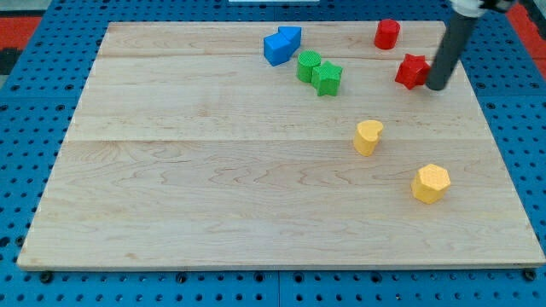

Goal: Place the red star below the red circle

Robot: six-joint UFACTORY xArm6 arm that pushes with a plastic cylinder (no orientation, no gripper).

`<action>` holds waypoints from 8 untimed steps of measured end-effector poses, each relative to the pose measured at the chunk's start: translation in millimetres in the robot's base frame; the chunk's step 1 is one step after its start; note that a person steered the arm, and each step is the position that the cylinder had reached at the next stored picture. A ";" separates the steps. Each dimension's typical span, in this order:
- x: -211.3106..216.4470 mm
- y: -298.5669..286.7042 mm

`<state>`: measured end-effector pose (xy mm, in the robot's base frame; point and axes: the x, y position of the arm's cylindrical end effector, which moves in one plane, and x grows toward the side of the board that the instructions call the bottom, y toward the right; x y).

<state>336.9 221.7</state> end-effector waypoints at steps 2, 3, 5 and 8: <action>-31.9 -63.7; -48.1 -72.2; -16.3 -59.4; -40.0 -8.8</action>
<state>296.9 212.9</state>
